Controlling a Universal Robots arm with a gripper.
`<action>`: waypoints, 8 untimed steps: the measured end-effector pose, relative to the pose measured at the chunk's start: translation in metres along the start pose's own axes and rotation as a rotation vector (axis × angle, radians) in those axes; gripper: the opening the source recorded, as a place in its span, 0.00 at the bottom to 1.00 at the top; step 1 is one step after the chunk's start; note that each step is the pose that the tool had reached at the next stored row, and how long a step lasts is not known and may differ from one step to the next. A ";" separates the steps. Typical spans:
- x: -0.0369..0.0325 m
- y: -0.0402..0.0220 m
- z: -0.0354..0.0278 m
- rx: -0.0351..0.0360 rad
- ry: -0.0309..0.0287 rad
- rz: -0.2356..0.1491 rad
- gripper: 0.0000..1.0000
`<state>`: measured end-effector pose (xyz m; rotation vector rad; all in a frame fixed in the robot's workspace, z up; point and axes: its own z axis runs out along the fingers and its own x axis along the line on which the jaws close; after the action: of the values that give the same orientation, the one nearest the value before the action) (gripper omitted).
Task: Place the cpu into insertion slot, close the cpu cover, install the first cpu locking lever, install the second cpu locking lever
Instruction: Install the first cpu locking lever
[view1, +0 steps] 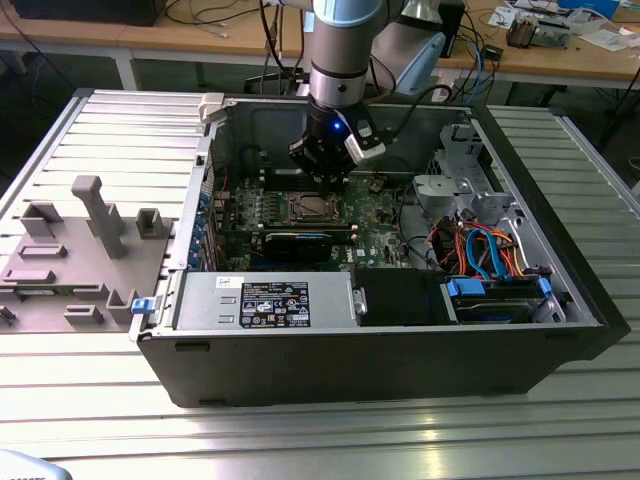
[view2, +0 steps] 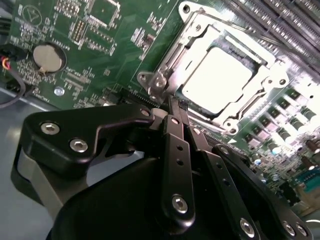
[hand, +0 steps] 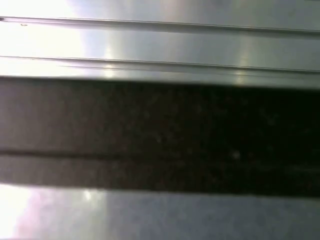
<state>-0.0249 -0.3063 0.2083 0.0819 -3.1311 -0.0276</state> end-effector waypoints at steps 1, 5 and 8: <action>0.0001 -0.0014 0.0000 0.0000 0.0000 0.000 0.11; 0.0005 -0.0086 -0.0001 0.0000 0.0000 0.000 0.11; 0.0007 -0.0123 -0.0002 0.0001 0.0000 0.000 0.11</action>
<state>-0.0249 -0.3186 0.2083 0.0819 -3.1311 -0.0275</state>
